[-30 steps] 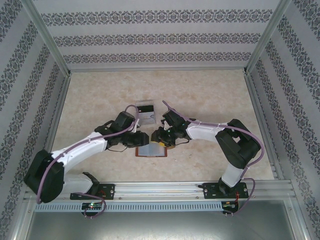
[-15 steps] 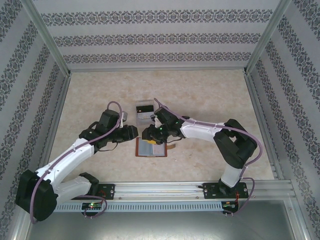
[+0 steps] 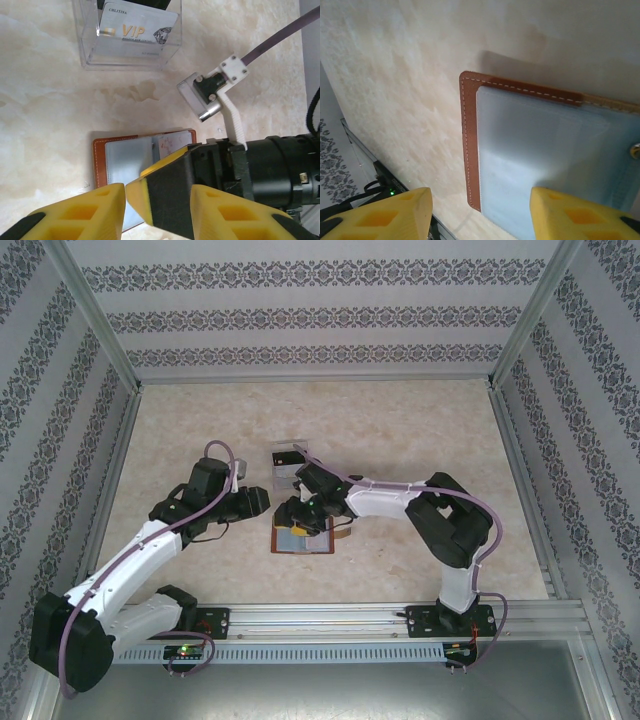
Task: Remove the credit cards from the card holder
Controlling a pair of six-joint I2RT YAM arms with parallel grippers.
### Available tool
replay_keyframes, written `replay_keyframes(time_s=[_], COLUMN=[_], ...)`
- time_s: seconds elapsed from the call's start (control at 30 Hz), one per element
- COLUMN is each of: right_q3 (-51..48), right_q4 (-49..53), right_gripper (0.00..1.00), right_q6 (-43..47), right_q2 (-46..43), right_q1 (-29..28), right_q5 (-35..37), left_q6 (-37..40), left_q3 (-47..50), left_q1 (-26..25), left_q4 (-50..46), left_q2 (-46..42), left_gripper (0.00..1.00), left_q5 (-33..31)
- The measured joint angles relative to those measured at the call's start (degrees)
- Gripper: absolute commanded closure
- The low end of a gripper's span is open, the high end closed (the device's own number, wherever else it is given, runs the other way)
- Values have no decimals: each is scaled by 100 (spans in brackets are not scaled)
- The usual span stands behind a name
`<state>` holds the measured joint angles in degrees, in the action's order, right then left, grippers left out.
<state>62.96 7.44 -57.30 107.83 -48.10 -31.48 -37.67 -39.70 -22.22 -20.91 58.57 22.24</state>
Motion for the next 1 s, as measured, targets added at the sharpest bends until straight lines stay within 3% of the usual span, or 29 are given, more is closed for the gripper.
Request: replay_keyframes(time_s=[0.53,1.0], right_q3=[258,396], right_q4=[214,605], right_gripper=[39,40], right_q6=[68,474], right_q2=[-13,-511], right_q1=[-225,-225], right_q5=[501,684], left_q6=[470,162], left_q3=[-245,-219], left_q1=[136,170], left_q4=[422,765], left_q2=[363,544], left_gripper=[59,64], left_q5=[-129,-74])
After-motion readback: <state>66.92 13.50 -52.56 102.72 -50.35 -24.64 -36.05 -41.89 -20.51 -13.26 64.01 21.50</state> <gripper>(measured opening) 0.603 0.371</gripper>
